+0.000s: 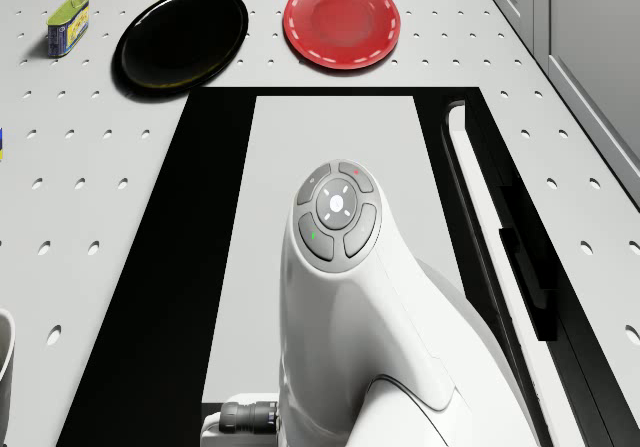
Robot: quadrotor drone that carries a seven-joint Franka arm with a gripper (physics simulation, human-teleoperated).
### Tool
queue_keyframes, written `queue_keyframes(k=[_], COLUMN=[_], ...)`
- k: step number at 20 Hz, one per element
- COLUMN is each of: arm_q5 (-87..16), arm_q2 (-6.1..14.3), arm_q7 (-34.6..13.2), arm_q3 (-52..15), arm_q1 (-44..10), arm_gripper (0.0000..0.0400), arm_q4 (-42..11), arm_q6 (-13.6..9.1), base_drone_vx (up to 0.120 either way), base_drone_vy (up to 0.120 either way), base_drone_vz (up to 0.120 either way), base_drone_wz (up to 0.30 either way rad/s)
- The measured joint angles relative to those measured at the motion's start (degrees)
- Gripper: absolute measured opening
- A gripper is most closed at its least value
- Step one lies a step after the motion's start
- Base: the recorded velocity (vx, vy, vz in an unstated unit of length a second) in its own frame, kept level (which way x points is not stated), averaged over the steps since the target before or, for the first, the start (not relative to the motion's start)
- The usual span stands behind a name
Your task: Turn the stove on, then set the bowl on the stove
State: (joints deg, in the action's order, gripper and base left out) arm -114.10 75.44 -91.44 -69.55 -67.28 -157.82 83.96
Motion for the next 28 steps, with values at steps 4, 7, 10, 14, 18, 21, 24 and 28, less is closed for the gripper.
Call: queue_keyframes(k=[4, 7, 10, 14, 18, 21, 24, 28], arm_q5=[-0.1, -0.1, -0.1, 0.0, 0.0, 0.1, 0.2, 0.4], arm_q2=[0.5, 0.8, 1.0, 1.2, 1.4, 1.5, 1.6, 2.0], arm_q7=[-0.6, -1.4, -2.3, -3.4, -4.5, -5.4, -6.0, -6.5], arm_q3=[0.3, 0.4, 0.5, 0.5, 0.5, 0.4, 0.4, 0.3], arm_q1=[-0.7, -1.4, -2.3, -3.5, -4.7, -5.7, -6.3, -6.8], arm_gripper=[0.0400, 0.0400, 0.0400, 0.0400, 0.0400, 0.0400, 0.0400, 0.0400], arm_q4=[0.2, 0.2, 0.3, 0.3, 0.3, 0.4, 0.4, 0.5], arm_q6=[0.7, 1.0, 1.2, 1.4, 1.6, 1.7, 1.9, 2.2], base_drone_vx=[0.000, 0.000, 0.000, 0.000, 0.000, 0.000, 0.053, 0.120], base_drone_vy=[0.000, 0.000, 0.000, 0.000, 0.000, 0.000, 0.000, 0.000], base_drone_vz=[0.000, 0.000, 0.000, 0.000, 0.000, 0.000, 0.000, 0.000], base_drone_wz=[0.000, 0.000, 0.000, 0.000, 0.000, 0.000, 0.000, 0.000])
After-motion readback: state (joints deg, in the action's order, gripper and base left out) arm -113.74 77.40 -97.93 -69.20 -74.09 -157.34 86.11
